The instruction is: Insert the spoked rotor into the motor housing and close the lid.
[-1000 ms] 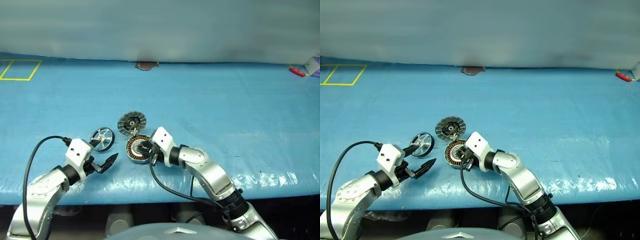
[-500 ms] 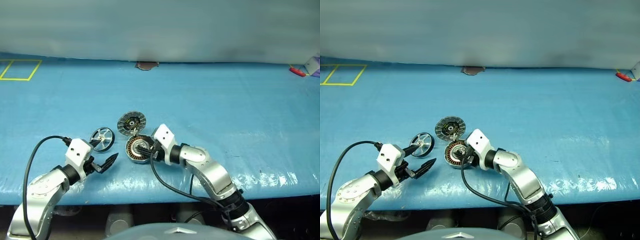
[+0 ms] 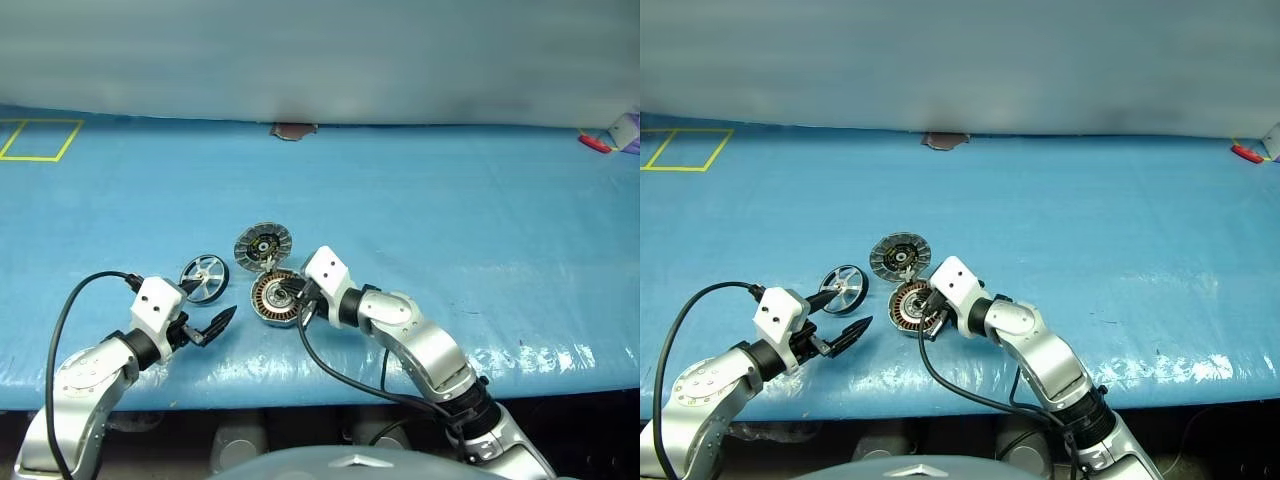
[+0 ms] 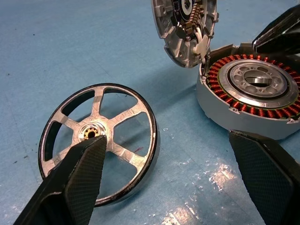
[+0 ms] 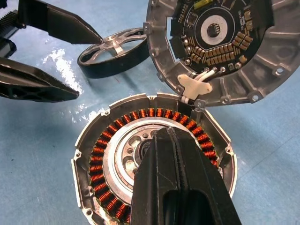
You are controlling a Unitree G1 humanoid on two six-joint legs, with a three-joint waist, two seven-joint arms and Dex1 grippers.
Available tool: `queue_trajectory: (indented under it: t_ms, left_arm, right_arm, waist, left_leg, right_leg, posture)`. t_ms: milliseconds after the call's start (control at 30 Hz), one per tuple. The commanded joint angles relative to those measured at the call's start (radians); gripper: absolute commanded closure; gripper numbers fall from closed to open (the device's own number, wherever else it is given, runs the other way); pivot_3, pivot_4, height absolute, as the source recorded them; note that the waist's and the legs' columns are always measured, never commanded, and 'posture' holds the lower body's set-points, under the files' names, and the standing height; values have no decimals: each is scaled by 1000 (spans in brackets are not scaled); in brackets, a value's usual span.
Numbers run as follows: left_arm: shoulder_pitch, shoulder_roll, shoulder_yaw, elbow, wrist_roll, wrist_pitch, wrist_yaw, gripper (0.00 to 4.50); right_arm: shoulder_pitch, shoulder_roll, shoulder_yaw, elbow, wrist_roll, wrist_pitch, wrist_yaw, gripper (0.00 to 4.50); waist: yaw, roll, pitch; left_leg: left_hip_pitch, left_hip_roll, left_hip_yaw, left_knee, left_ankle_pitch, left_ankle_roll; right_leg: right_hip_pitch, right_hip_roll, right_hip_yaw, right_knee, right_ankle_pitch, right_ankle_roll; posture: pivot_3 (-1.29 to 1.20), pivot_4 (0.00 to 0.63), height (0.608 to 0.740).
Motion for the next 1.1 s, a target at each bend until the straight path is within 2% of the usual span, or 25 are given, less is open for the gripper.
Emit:
queue_trajectory:
  t_ms: [33, 433, 1100]
  left_arm:
    - [1, 1, 11, -42, -7, -18, -2, 0]
    - [0, -1, 9, -42, -7, -18, -1, 0]
    - [-10, 1, 6, -29, -6, -19, -5, 0]
  right_arm:
    - [-22, 15, 4, 4, -15, -28, -12, 4492]
    - [-23, 39, 27, 50, -48, -47, -21, 4492]
    - [23, 9, 39, 15, -20, -51, 32, 4492]
  waist:
    - [0, 0, 0]
    - [0, 0, 0]
    - [-1, 0, 0]
  left_leg:
    - [0, 0, 0, 0, 0, 0]
    - [0, 0, 0, 0, 0, 0]
    - [0, 0, 0, 0, 0, 0]
  right_leg:
    - [0, 0, 0, 0, 0, 0]
    - [0, 0, 0, 0, 0, 0]
    - [0, 0, 0, 0, 0, 0]
  posture:
    - [0, 150, 740]
    - [0, 150, 740]
    - [0, 150, 740]
